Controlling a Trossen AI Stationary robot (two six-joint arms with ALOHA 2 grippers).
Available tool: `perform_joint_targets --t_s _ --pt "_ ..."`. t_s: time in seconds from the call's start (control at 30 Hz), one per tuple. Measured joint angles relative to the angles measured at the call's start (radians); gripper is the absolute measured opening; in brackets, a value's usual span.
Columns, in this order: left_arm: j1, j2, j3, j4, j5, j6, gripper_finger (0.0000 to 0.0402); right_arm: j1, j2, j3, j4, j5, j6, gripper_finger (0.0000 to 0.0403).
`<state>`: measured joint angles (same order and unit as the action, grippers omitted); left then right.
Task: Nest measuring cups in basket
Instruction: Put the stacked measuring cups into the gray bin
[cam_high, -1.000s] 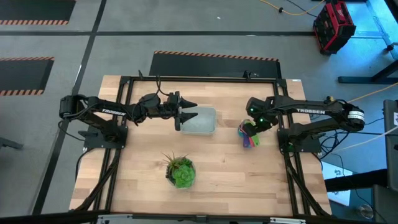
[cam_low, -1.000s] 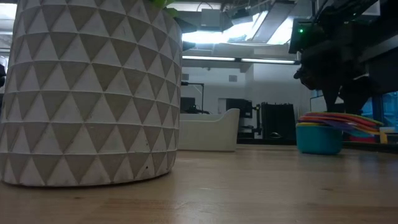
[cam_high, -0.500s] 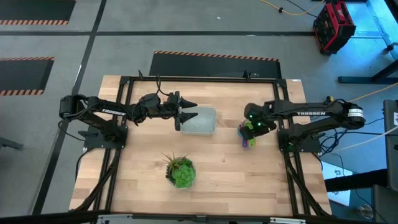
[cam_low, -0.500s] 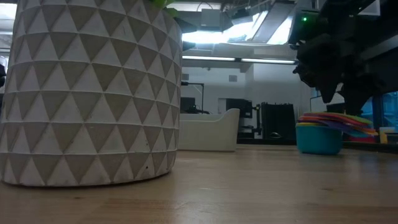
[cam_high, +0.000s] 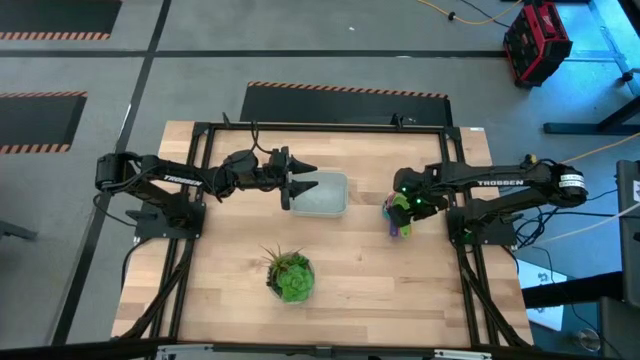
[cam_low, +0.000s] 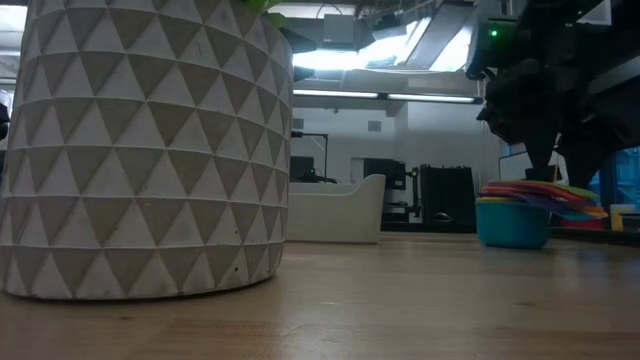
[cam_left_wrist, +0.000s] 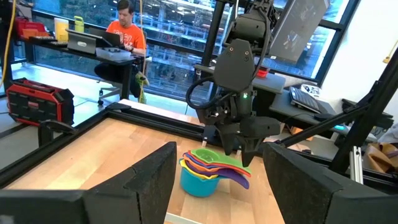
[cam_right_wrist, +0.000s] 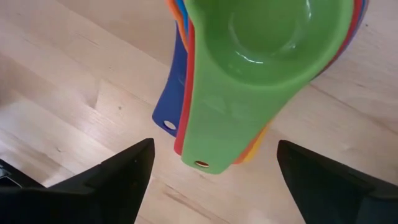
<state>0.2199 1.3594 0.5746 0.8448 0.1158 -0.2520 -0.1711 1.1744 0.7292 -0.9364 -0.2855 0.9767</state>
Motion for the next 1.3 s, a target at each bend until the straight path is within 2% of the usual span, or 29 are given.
perform_joint_targets --t_s 1.07,1.3 --pt "0.000 0.000 0.000 0.000 0.000 0.000 0.0234 0.028 0.019 0.000 0.041 0.088 0.017 0.0343" --pt "0.000 0.000 0.000 0.000 0.000 0.000 0.0234 0.035 0.022 -0.064 0.116 0.091 0.053 0.0343"
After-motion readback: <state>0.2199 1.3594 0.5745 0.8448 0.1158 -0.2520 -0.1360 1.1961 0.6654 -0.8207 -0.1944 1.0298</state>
